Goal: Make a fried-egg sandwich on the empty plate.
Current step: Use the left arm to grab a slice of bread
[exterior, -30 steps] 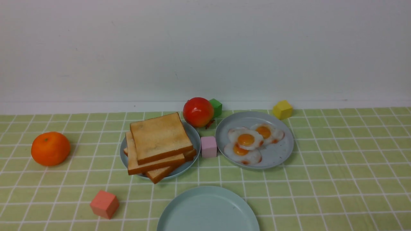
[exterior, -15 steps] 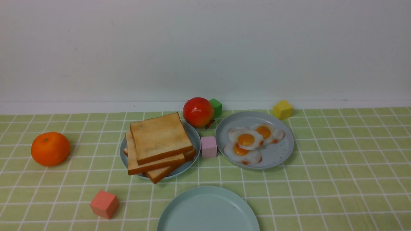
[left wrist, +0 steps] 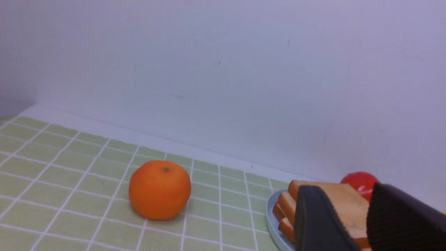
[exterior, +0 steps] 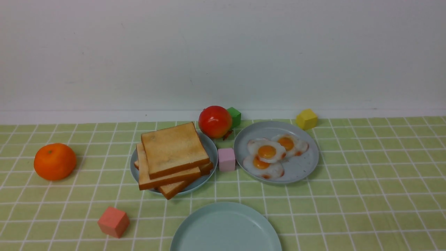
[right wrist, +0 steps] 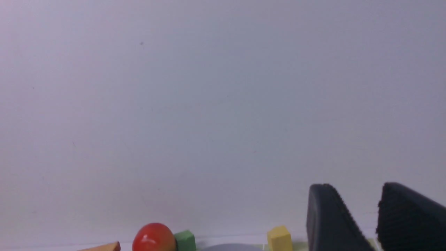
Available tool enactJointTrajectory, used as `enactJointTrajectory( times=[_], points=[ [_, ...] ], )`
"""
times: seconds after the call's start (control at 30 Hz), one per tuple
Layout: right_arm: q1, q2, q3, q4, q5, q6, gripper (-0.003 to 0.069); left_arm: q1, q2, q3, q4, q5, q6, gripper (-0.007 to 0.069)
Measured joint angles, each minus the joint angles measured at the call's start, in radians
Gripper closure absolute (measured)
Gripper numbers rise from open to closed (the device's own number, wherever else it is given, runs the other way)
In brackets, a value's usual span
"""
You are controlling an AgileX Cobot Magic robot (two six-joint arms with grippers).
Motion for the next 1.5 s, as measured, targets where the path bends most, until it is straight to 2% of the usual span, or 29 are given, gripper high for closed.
enactJointTrajectory(
  times=[0.2,0.37,0.47,0.63,0.73,0.77,0.8,0.87,0.93,1.0,1.03,1.07,1.17,1.3,1.37,1.43,1.47,1.5],
  points=[
    [0.000,0.000,0.000,0.010,-0.050,0.006,0.0418,0.000,0.000,0.001,-0.011,-0.039,-0.016,0.0386],
    [0.000,0.000,-0.019,0.075,-0.150,0.119,0.0418,0.000,0.000,-0.003,-0.086,-0.392,-0.154,0.0386],
    [0.000,0.001,-0.136,0.088,-0.150,0.143,0.0418,0.000,0.000,-0.097,-0.077,-0.443,-0.213,0.0386],
    [0.000,0.110,-0.490,0.089,-0.041,0.147,0.0418,0.000,0.067,-0.468,0.064,-0.309,-0.241,0.0386],
    [0.000,0.247,-0.724,0.089,0.116,0.147,0.0418,0.000,0.205,-0.741,0.124,-0.096,-0.300,0.0386],
    [0.000,0.256,-0.739,0.089,0.128,0.147,0.0418,0.000,0.214,-0.741,0.124,-0.077,-0.307,0.0386],
    [0.000,0.335,-0.843,0.088,0.235,0.147,0.0418,0.000,0.290,-0.857,0.124,0.092,-0.355,0.0386],
    [0.000,0.422,-0.935,0.082,0.368,0.147,0.0418,0.000,0.375,-0.962,0.120,0.301,-0.399,0.0386],
    [0.000,0.532,-0.999,0.053,0.520,0.147,0.0418,0.000,0.481,-1.014,0.118,0.530,-0.417,0.0386],
    [0.000,0.605,-1.013,0.013,0.636,0.149,0.0418,0.000,0.571,-1.023,0.126,0.687,-0.417,0.0386],
    [0.000,0.613,-1.013,0.008,0.636,0.149,0.0418,0.000,0.579,-1.023,0.128,0.702,-0.417,0.0386],
    [0.000,0.665,-1.012,-0.021,0.728,0.150,0.0418,0.000,0.635,-1.014,0.138,0.784,-0.413,0.0386],
    [0.000,0.745,-0.999,-0.035,0.846,0.150,0.0418,0.000,0.718,-0.990,0.143,0.862,-0.412,0.0386],
    [0.000,0.863,-0.953,0.050,0.991,0.140,0.0418,0.000,0.860,-0.941,0.024,0.896,-0.376,0.0386],
    [0.000,0.909,-0.912,0.133,1.023,0.081,0.0418,0.000,0.959,-0.935,-0.112,0.891,-0.283,0.0386],
    [0.000,0.933,-0.869,0.234,1.034,-0.008,0.0418,-0.001,1.071,-0.935,-0.266,0.861,-0.120,0.0386],
    [0.000,0.934,-0.865,0.245,1.034,-0.018,0.0418,-0.001,1.071,-0.935,-0.282,0.858,-0.104,0.0386],
    [0.000,0.940,-0.834,0.333,1.033,-0.096,0.0418,-0.001,1.153,-0.936,-0.409,0.834,0.020,0.0386]
  ],
)
